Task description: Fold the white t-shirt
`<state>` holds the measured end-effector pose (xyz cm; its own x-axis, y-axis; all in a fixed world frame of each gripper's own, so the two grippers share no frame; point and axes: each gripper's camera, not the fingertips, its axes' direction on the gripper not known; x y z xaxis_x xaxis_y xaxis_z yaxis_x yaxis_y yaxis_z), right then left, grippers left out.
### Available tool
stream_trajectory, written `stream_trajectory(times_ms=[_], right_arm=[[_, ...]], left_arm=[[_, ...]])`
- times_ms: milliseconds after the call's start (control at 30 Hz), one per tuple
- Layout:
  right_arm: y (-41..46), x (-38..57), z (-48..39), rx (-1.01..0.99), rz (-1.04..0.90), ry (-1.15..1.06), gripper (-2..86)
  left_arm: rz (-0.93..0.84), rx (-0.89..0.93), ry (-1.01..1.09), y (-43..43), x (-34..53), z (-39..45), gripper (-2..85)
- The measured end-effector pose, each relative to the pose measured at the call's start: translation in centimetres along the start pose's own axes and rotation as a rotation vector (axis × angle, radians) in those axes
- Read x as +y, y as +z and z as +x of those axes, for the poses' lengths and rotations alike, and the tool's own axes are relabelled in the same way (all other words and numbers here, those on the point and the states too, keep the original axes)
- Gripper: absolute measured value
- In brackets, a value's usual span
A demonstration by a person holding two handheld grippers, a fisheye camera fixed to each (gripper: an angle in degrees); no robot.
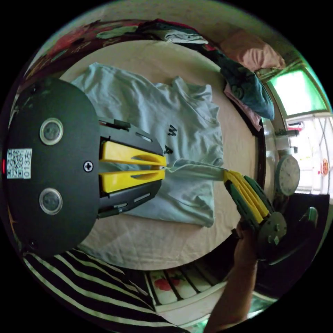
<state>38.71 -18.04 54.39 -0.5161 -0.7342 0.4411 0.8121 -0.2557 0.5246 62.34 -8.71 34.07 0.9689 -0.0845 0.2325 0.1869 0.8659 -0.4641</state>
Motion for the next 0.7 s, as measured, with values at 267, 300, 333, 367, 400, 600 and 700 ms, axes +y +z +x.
stream_trajectory(times_ms=[267,300,333,367,400,600,700], right_arm=[[1.2,3.3,-7.5,0.062,-0.104,-0.046,1.0],[1.8,3.6,-8.1,0.044,-0.136,-0.047,0.9],[2.0,3.9,-8.6,0.032,-0.159,-0.049,0.9],[2.0,4.1,-8.8,0.033,-0.164,-0.052,0.9],[1.9,4.4,-9.1,0.036,-0.171,-0.060,0.9],[-1.3,3.7,-6.7,-0.019,-0.068,0.102,3.3],[-1.1,2.3,-5.4,-0.042,-0.040,0.146,4.7]], left_arm=[[-0.064,-0.110,0.088,0.6,-0.7,4.8,5.7],[-0.068,-0.116,0.099,0.6,-0.7,5.0,5.9],[-0.074,-0.127,0.126,0.4,-0.8,5.6,6.2],[-0.080,-0.145,0.145,0.2,-0.7,6.1,6.4],[-0.083,-0.151,0.151,0.0,-0.6,6.3,6.7],[-0.077,-0.136,0.084,-1.7,0.3,7.3,8.8],[-0.087,-0.092,0.084,-1.5,-0.1,8.2,9.1]])
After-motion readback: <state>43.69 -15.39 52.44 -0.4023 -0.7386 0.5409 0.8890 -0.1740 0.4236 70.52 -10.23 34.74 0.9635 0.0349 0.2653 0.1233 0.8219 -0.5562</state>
